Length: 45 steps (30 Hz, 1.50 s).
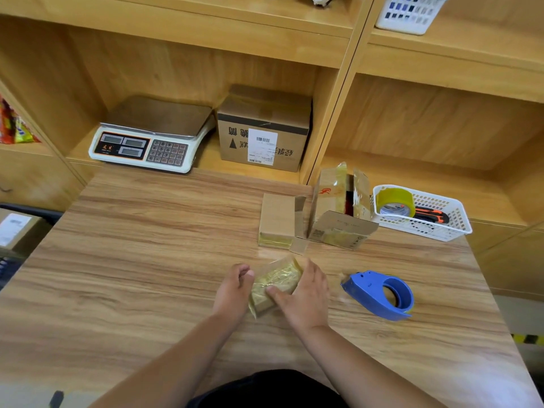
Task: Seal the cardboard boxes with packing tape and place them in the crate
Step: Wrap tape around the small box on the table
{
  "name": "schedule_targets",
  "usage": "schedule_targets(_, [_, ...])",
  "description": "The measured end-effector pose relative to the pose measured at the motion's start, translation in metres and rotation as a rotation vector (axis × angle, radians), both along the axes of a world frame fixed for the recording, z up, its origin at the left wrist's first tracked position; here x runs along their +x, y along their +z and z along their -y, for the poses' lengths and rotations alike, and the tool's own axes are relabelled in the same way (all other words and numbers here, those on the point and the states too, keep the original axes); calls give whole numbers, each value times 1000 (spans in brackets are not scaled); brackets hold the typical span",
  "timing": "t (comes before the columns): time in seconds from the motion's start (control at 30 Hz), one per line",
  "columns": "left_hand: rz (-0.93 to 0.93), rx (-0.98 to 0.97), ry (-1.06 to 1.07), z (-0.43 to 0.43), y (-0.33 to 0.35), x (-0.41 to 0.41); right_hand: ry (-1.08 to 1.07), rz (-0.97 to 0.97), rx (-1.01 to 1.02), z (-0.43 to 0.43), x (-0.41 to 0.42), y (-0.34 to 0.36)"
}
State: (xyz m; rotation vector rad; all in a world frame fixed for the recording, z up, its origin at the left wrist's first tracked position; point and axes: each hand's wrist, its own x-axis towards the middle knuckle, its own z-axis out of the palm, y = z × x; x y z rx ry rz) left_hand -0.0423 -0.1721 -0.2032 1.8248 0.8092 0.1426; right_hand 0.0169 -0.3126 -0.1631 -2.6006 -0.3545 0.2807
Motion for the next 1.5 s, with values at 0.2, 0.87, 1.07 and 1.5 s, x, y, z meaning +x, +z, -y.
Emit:
schedule_targets(0.2, [6,-38,-78,14,-8,-3,-50,-115,-141,-18,1,-3])
schedule_targets(0.87, [-5,-22,-169,10,-5,-1,-68,-51,43,5,32,-7])
schedule_targets(1.07, [10,-34,-153,10,-5,0,9,-57,-179,-19,18,-3])
schedule_targets(1.5, [9,-20,-170,11,-3,-2,-33,-91,28,-4,47,-12])
